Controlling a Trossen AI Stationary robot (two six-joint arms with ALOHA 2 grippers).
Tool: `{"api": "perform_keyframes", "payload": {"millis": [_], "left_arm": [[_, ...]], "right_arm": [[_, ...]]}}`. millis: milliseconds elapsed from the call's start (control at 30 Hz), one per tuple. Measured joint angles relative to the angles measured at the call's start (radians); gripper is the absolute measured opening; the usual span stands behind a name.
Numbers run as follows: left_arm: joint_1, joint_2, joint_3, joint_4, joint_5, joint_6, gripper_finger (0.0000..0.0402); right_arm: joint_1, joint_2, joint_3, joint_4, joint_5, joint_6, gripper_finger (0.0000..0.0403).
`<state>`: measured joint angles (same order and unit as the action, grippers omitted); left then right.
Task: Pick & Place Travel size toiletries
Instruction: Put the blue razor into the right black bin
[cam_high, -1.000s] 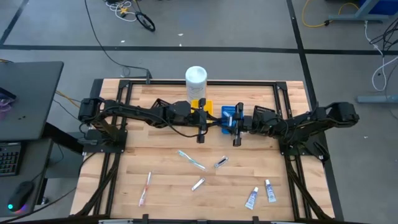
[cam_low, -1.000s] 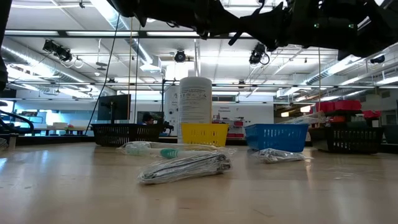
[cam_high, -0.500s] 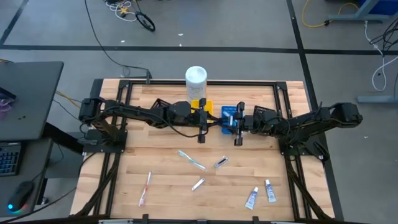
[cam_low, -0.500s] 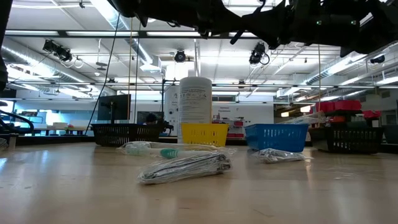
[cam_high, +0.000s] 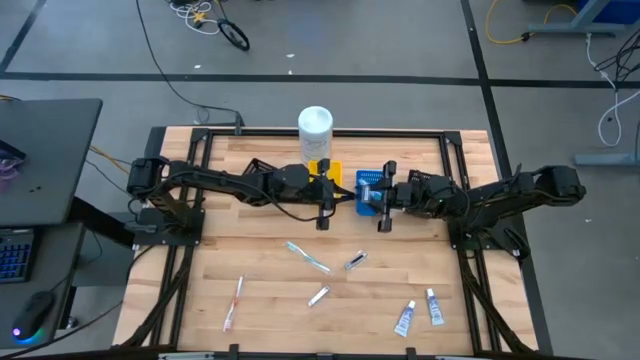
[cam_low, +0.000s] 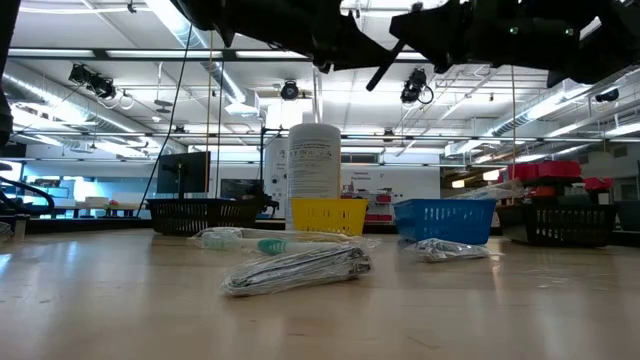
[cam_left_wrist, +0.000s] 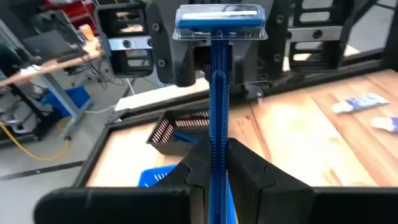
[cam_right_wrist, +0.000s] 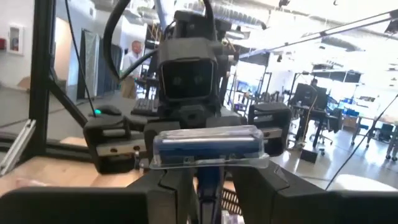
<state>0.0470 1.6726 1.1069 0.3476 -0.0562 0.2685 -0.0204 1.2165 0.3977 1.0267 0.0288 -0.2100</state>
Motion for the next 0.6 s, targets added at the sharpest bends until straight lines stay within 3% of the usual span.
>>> {"api": "perform_keyframes", "payload": {"millis": [133, 467, 600], "left_arm": [[-0.001, -0.001, 0.002, 0.02, -0.028, 0.004, 0.0044], [-0.009, 0.0, 0.0, 0.081, 0.019, 0.0, 0.0045], [-0.007, 0.0, 0.001, 0.08, 0.024, -0.001, 0.0044]], "right_arm": [[0.002, -0.018, 0.0, -0.018, -0.001, 0.01, 0.0112], [0.001, -0.013, 0.0, -0.053, -0.005, 0.011, 0.0112], [0.001, -0.012, 0.0, -0.052, -0.005, 0.011, 0.009]]}}
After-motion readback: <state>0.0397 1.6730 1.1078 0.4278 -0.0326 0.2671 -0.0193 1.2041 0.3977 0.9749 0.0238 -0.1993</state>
